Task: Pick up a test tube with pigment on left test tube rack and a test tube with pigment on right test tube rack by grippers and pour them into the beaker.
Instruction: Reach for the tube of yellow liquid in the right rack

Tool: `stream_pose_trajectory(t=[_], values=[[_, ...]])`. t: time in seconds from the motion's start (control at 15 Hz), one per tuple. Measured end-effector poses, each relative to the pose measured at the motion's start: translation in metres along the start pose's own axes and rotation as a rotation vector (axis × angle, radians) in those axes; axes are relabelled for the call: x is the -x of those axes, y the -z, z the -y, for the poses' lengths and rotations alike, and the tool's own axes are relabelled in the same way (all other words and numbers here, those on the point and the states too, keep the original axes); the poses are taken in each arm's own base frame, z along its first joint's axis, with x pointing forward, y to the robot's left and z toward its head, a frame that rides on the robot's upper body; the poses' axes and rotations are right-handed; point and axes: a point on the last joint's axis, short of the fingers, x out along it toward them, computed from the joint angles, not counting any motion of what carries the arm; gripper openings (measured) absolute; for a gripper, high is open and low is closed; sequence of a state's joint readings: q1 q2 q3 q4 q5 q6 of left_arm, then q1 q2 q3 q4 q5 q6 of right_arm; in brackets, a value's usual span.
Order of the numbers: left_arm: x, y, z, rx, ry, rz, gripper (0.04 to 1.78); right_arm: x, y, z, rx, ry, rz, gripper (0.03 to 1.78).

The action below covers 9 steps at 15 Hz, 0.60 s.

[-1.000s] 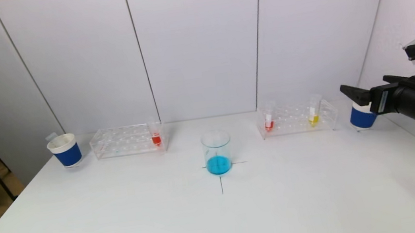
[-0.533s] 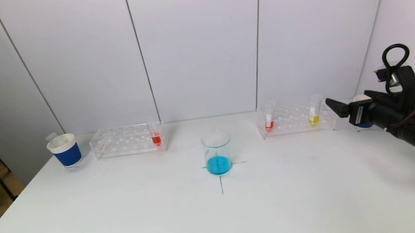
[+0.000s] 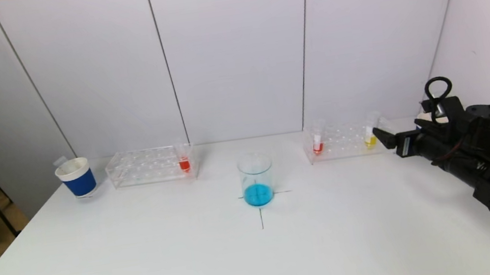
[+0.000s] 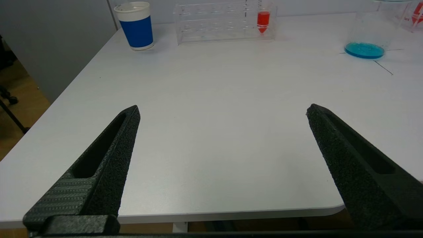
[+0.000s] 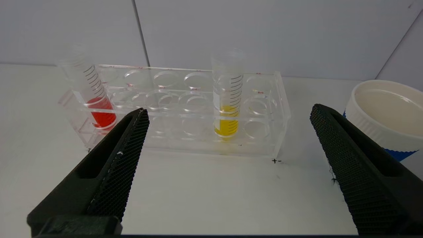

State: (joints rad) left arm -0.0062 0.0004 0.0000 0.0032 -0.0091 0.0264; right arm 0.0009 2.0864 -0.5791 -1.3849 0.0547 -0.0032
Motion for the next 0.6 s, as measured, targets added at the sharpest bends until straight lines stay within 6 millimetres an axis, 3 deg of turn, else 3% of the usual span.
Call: stream_pose_trajectory(t=[0.6], values=[[0.000, 0.000, 0.000, 0.000, 0.000, 0.000, 1.76, -0.036, 0.024, 0.002, 0.003, 0.023, 0.000, 1.77]])
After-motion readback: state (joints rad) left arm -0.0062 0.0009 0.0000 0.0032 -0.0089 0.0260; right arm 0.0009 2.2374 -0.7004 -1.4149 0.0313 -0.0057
